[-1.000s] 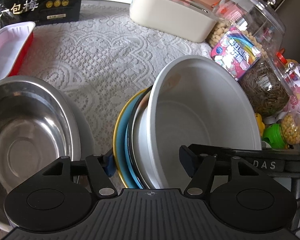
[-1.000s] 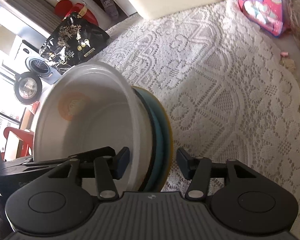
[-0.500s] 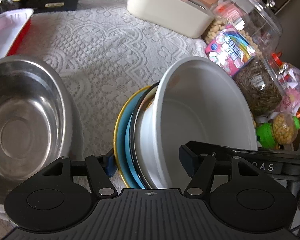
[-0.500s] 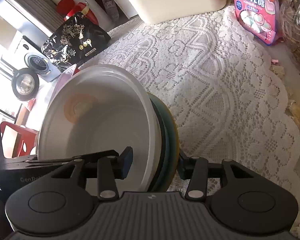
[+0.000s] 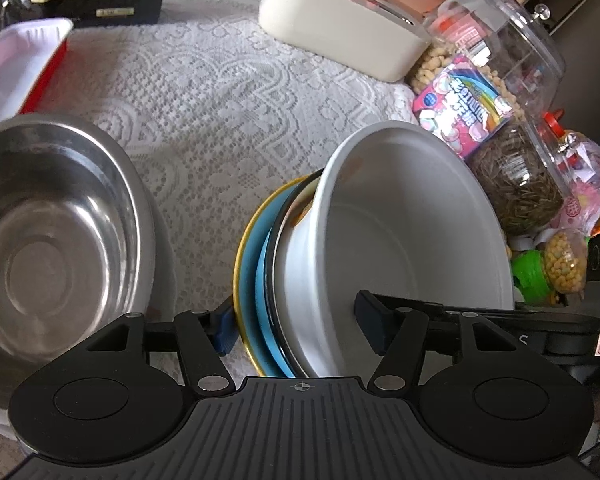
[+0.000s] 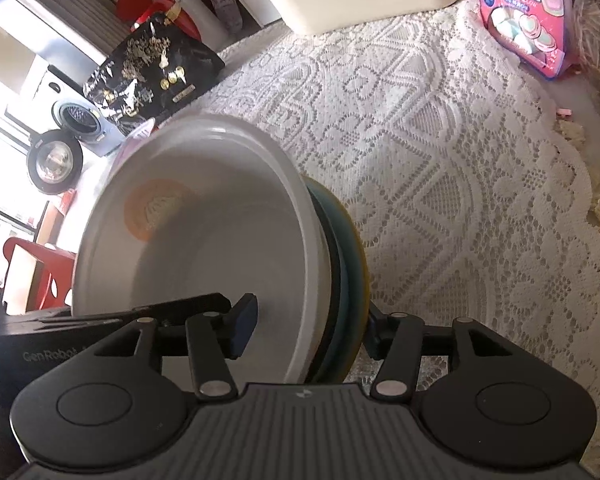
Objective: Organize plates and bowls
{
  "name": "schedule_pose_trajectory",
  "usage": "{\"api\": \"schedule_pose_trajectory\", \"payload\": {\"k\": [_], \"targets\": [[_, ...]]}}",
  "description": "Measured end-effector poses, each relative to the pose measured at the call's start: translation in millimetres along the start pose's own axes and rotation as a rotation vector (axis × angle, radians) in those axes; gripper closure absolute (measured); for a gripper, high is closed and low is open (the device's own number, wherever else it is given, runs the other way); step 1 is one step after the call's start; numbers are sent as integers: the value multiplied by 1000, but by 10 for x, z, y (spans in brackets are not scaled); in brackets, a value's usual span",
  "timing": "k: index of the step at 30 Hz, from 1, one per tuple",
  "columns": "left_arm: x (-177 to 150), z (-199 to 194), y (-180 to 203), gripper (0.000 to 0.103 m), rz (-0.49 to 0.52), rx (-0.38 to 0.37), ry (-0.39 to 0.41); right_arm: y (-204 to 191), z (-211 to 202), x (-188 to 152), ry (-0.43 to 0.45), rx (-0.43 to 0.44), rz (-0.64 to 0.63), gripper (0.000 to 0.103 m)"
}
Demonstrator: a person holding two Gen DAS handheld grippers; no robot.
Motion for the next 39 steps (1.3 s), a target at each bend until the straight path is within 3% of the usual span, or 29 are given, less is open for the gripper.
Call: {"api": "schedule_pose_trajectory", "payload": {"k": [11, 18, 24, 29, 33, 39], "targets": [[-3, 7, 25, 32, -17, -16, -12, 15, -102, 16, 20, 4, 7, 53], [-25, 6, 26, 32, -16, -41, -38, 31, -141, 27, 21, 9, 3, 50], [-15, -2, 2, 38, 2, -30, -37, -67, -87, -20, 21, -16, -62, 47], [-8, 5, 26, 37, 14, -23, -38, 47, -1, -53, -19, 38, 6, 47], [-11, 23, 83, 36, 59, -1, -43, 235, 70, -85, -48, 119, 158, 49], [-4, 34, 81, 37, 76, -5, -62, 181, 56, -80, -43, 105, 101, 50]]}}
Point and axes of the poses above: each gripper's, at about its wrist camera, not at the fingertips, and z roughly the way its jaws point, y to its right, x to its top, the point moved 1 cm from there along z, roughly the way its jaws point, and after that the axes turned 11 degrees about y, right-handed, at the moved point
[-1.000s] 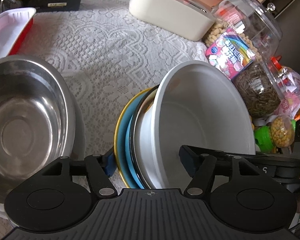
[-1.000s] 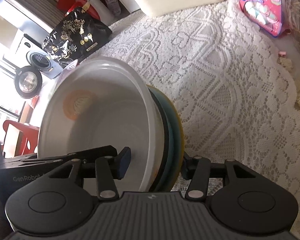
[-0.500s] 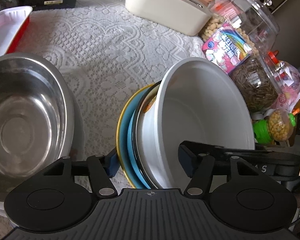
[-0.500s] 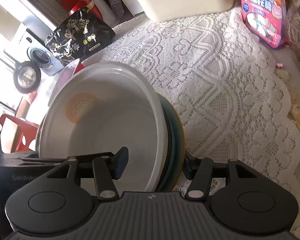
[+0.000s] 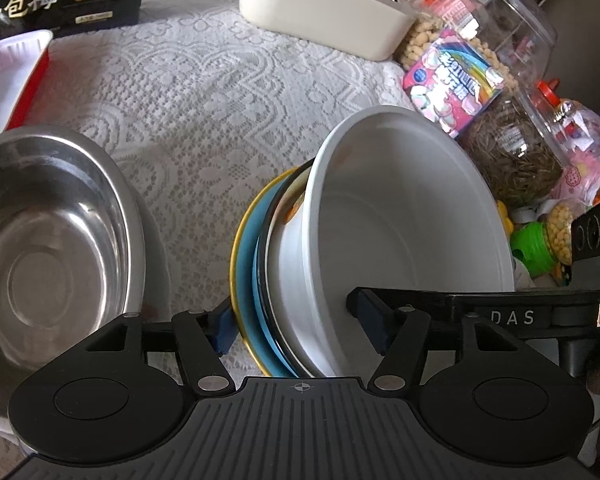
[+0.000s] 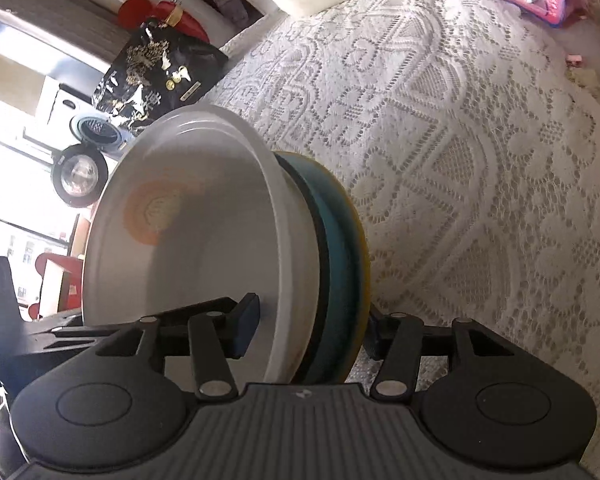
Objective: Organize plates and bowls
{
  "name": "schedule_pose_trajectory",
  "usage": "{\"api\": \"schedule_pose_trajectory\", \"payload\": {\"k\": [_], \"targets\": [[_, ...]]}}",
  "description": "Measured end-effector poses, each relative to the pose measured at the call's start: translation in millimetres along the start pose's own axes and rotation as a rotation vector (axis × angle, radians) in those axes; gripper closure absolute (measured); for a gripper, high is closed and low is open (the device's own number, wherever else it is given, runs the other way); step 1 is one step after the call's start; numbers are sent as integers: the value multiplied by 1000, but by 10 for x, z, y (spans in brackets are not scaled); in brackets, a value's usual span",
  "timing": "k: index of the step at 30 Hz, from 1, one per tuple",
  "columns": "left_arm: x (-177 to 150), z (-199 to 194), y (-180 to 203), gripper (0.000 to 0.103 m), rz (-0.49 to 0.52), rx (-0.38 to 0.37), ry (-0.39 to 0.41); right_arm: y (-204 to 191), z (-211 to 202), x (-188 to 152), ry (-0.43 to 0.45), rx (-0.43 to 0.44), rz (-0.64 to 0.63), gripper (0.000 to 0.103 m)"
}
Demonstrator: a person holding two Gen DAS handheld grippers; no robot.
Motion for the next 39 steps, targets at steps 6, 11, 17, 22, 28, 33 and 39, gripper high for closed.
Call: {"api": "schedule_pose_trajectory", "payload": {"k": [6, 11, 17, 22, 28, 33, 39], "targets": [[31, 15, -6, 37, 5, -1, -25, 2, -15, -1, 2, 0, 1, 50], [58, 26, -16, 37, -5, -4, -39, -10, -13, -12, 8, -8, 8, 50], [75, 28, -38, 37, -26, -10, -45, -19, -6, 1, -1, -31, 42, 50], [85, 32, -37, 37, -24, -8, -50, -10, -6, 1, -3, -27, 40, 49], [86, 31, -31, 37, -25, -10, -55, -9, -25, -3, -5, -32, 45, 49], [86, 28, -8, 37, -29, -20, -60, -19, -54, 2, -5, -44, 44, 49], [74, 14, 20, 37, -23, -43, -55, -48, -131, -15, 16, -60, 21, 49]]}}
Point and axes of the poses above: each gripper's, at about its wrist camera, not at the fingertips, and z roughly the way its jaws point, y to its right, x to its top, the point moved 1 cm from there along z, roughly the way its jaws point, and after that the axes turned 11 degrees about y, right-handed, at the moved point
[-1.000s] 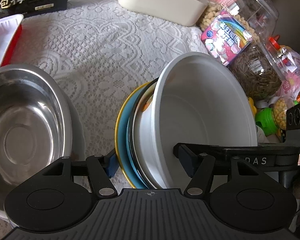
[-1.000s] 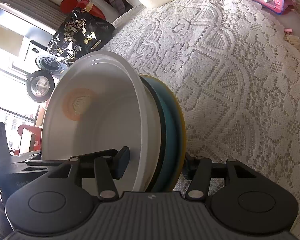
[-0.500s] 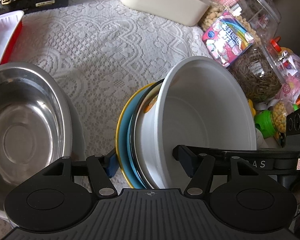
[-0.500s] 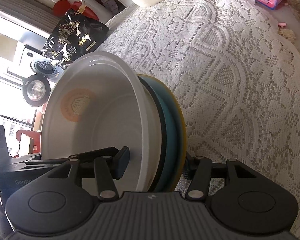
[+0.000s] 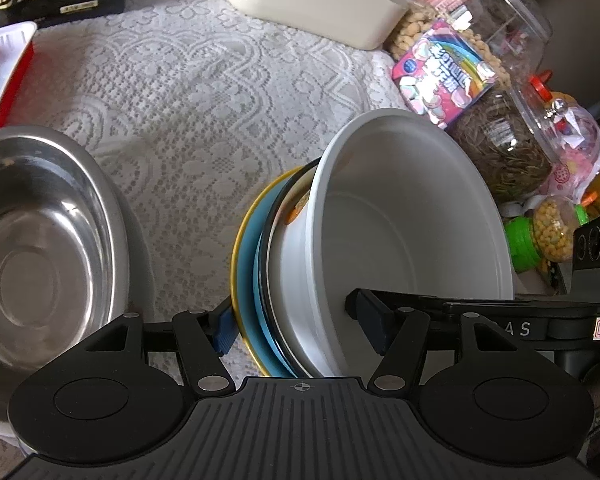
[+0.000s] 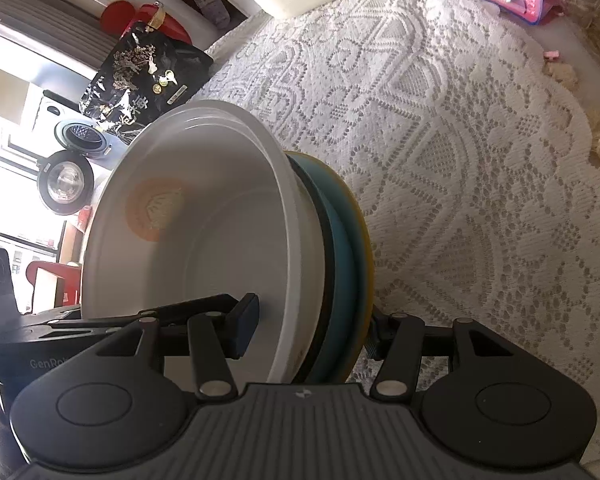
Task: Organize plates and bowls
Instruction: 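Lower the bowl stack into the steel bowl and open the right tool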
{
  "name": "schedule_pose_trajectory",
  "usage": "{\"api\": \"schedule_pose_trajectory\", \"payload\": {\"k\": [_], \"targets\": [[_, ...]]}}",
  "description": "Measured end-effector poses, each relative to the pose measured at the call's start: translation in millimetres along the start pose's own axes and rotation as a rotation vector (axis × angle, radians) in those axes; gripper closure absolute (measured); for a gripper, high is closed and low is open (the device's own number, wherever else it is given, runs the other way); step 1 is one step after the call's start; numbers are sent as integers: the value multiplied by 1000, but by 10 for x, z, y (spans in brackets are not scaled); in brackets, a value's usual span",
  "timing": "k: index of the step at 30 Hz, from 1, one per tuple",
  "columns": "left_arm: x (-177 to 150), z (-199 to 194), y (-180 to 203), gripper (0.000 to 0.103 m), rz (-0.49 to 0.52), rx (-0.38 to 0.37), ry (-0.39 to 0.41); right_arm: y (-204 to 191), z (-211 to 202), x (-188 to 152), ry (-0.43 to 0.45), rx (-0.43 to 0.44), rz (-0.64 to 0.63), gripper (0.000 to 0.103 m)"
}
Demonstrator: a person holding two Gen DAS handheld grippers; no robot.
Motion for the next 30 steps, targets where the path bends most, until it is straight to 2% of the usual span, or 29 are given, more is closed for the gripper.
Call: {"api": "schedule_pose_trajectory", "payload": {"k": [8, 12, 17, 23, 27, 30], "targets": [[35, -162, 42, 37, 5, -23, 16, -132, -157, 5, 19, -17, -8, 49], [89, -397, 35, 37, 14, -41, 49, -363, -295, 44, 52, -27, -51, 49], [175, -842, -91, 37, 46, -27, 102, -803, -367, 44, 87, 2, -105, 49], [198, -1385, -556, 37, 41, 12, 162, -1473, -181, -15, 70, 59, -167, 49], [137, -1512, -974, 37, 10, 30, 168, -1811, 105, -93, 28, 74, -200, 49], [67, -1484, -1280, 37, -19, 47, 145, -1948, 425, -156, -41, 68, -186, 49]]}}
Point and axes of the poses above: each gripper's, at about its wrist camera, not at the fingertips, and z roughly the way its jaws point, y to its right, x to its top, the point moved 1 cm from there along z, roughly the way its jaws point, and after that the axes turned 11 degrees about y, right-handed, at the moved point
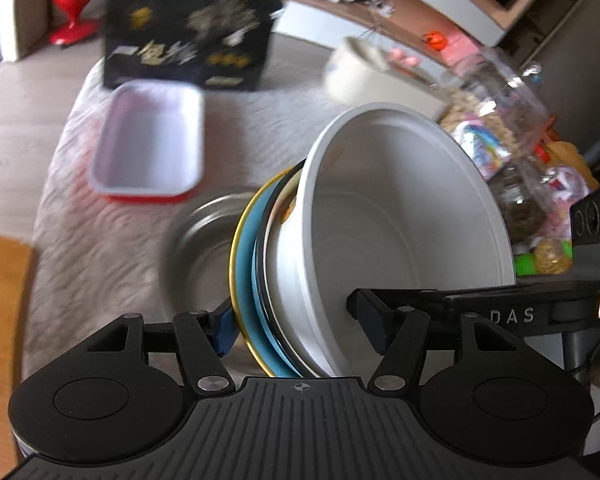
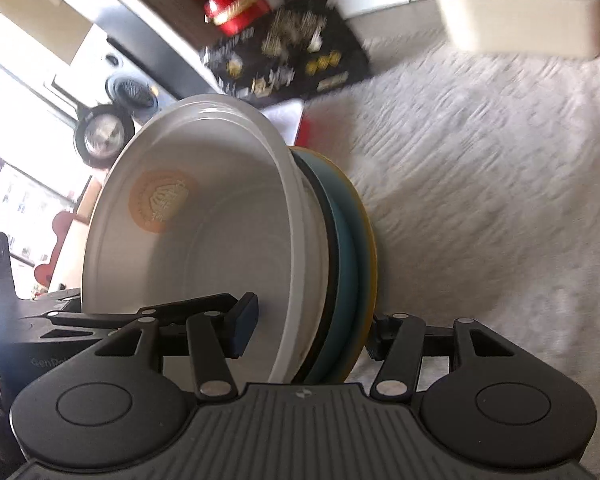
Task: Organize plates and bowls
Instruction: 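Lower the bowl stack into the steel bowl and open the right tool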
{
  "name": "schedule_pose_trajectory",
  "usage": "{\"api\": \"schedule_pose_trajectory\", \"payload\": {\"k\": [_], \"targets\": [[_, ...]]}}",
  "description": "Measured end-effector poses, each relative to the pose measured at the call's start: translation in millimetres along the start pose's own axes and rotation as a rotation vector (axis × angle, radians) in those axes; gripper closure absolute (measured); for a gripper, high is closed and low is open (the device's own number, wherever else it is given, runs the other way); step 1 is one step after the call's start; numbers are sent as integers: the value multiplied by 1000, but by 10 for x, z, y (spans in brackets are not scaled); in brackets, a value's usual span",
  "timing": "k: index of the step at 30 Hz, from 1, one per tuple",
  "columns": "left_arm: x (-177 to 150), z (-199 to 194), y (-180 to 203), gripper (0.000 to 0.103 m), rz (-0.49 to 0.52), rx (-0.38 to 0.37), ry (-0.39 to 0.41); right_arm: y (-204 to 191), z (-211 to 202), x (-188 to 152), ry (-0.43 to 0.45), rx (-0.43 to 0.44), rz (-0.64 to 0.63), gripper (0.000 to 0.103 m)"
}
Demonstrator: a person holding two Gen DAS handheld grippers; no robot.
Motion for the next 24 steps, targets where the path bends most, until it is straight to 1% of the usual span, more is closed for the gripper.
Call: {"api": "schedule_pose_trajectory", "payload": {"k": [5, 6, 7, 10, 11, 13, 15, 17, 19, 21, 22, 24], "targets": [[-115, 130, -347, 37, 46, 40, -51, -86, 500, -79, -109, -31, 21, 49], [-127, 128, -387, 36, 61, 44, -39, -83, 573, -106, -125, -42, 21, 49], [-115, 95, -418, 38, 82, 46, -16, -103, 617, -105, -127, -49, 16, 48], [-99, 71, -487, 42, 113, 47, 9, -131, 722, -112, -146, -80, -1, 48], [-90, 55, -504, 45, 120, 36, 20, -116, 744, -103, -146, -88, 1, 47], [-84, 19, -524, 52, 146, 40, 41, -137, 753, -63, -140, -103, -22, 46], [-94, -20, -506, 56, 185, 53, 84, -144, 756, -27, -138, -119, -25, 46], [-82, -36, -466, 64, 223, 67, 130, -162, 746, 17, -127, -147, -37, 47], [-75, -47, -447, 65, 218, 59, 149, -198, 731, 57, -112, -207, -58, 46], [-78, -54, -448, 65, 219, 75, 173, -224, 711, 75, -105, -252, -77, 46], [-79, -45, -443, 66, 226, 86, 182, -238, 690, 73, -109, -256, -83, 46], [-91, -18, -446, 67, 222, 82, 187, -280, 651, 68, -102, -270, -118, 46]]}}
Point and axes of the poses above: each gripper's, at about its wrist camera, not at the fingertips, and z roughly the way its jaws point, y to its right, x to its top, the point moved 1 cm from there along z, roughly the way its jaws point, and after that the axes turned 11 degrees about y, right-handed, at the moved point
